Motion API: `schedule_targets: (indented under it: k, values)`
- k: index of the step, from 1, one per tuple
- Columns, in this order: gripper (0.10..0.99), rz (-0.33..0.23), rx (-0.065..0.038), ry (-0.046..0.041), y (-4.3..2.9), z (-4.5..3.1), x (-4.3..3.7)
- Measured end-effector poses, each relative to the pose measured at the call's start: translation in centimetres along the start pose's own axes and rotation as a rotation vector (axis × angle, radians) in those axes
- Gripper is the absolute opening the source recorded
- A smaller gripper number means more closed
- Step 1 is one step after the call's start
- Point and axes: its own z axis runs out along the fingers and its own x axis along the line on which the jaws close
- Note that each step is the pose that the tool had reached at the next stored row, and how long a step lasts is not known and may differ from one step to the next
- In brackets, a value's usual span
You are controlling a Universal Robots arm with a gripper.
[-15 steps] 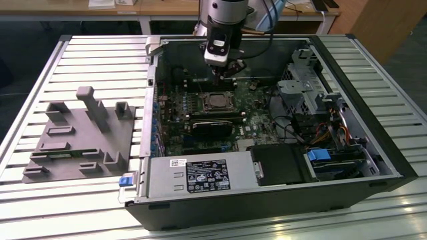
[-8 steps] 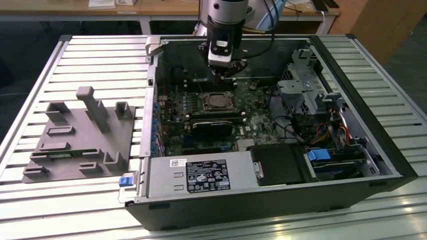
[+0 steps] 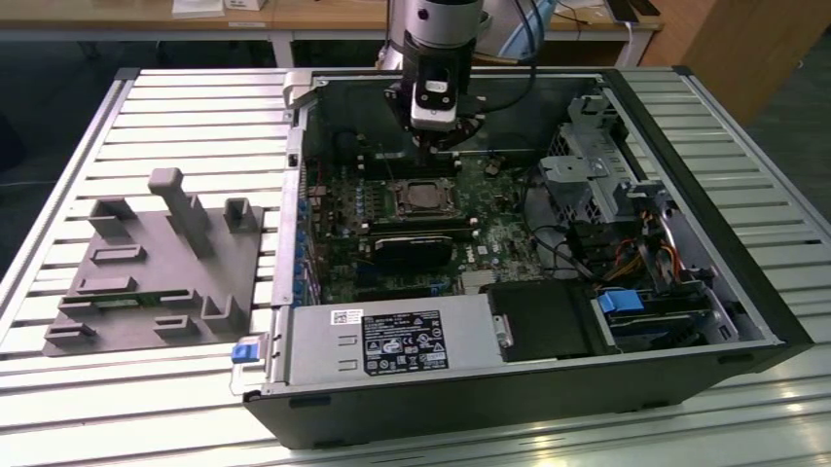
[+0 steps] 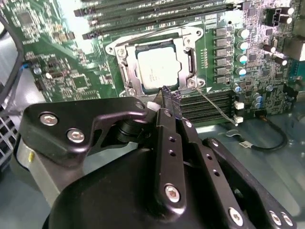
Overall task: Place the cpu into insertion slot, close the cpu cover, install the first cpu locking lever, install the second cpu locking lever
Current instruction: 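Install the first cpu locking lever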
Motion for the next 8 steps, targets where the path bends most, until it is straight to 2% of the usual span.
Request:
schedule_targets:
  k: [3,8]
  values:
    - [0.106,-0.041,-0.006,0.0068,0.00,0.05,0.00]
    - [0.106,-0.130,-0.006,0.0079,0.00,0.14,0.00]
